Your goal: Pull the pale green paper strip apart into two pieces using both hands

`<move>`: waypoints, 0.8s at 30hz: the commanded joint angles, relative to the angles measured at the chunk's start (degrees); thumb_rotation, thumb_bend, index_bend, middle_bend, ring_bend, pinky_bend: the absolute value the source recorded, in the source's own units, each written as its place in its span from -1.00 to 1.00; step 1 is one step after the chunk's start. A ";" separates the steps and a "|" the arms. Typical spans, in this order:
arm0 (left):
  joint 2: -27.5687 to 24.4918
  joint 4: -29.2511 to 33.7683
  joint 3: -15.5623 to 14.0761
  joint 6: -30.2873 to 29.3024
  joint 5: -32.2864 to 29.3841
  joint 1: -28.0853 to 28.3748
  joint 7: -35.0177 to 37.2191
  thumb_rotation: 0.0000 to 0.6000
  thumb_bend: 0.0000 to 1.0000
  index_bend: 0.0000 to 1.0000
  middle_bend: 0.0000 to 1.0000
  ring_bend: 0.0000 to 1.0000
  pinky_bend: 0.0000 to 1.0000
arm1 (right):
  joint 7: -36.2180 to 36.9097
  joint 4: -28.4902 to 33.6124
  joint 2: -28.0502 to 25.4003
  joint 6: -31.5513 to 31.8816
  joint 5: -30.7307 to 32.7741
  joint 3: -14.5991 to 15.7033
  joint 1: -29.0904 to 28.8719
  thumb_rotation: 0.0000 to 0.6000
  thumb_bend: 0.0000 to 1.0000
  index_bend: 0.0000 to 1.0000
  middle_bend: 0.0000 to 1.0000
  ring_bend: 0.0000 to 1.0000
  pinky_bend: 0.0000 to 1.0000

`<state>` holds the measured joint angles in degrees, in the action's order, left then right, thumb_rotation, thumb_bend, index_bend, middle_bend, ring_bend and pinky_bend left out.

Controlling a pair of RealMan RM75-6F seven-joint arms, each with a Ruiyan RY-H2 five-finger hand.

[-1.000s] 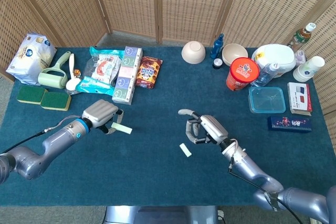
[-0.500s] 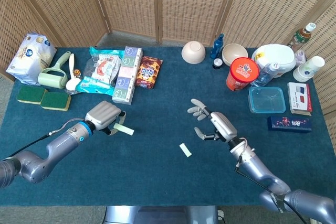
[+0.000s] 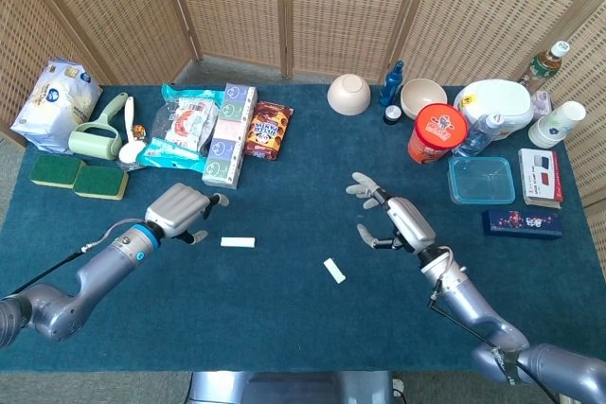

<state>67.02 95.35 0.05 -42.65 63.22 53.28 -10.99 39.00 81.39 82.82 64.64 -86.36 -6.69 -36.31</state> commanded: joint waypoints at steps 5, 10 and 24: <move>-2.73 2.19 0.22 -7.33 2.14 -5.48 2.93 1.00 -0.40 -0.57 -0.10 -0.14 0.24 | -5.74 0.28 -1.05 0.41 1.35 -0.42 0.84 1.00 -0.04 -1.00 -0.53 -0.59 -0.36; -5.61 4.68 -1.37 -14.76 4.63 -11.47 4.11 1.00 -0.40 -0.57 -0.13 -0.19 0.11 | -11.67 1.18 -2.57 0.94 2.49 -0.32 1.93 1.00 -0.03 -0.95 -0.53 -0.59 -0.37; -3.16 3.91 -5.98 -45.63 15.46 -35.40 6.31 1.00 -0.42 -0.55 -0.16 -0.23 0.02 | -44.50 7.60 -6.15 13.51 6.85 -0.21 10.65 1.00 -0.04 -0.85 -0.51 -0.61 -0.61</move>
<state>62.35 100.20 -4.71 -84.36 76.22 21.65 -4.83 1.98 86.46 77.75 74.06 -80.87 -7.06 -28.57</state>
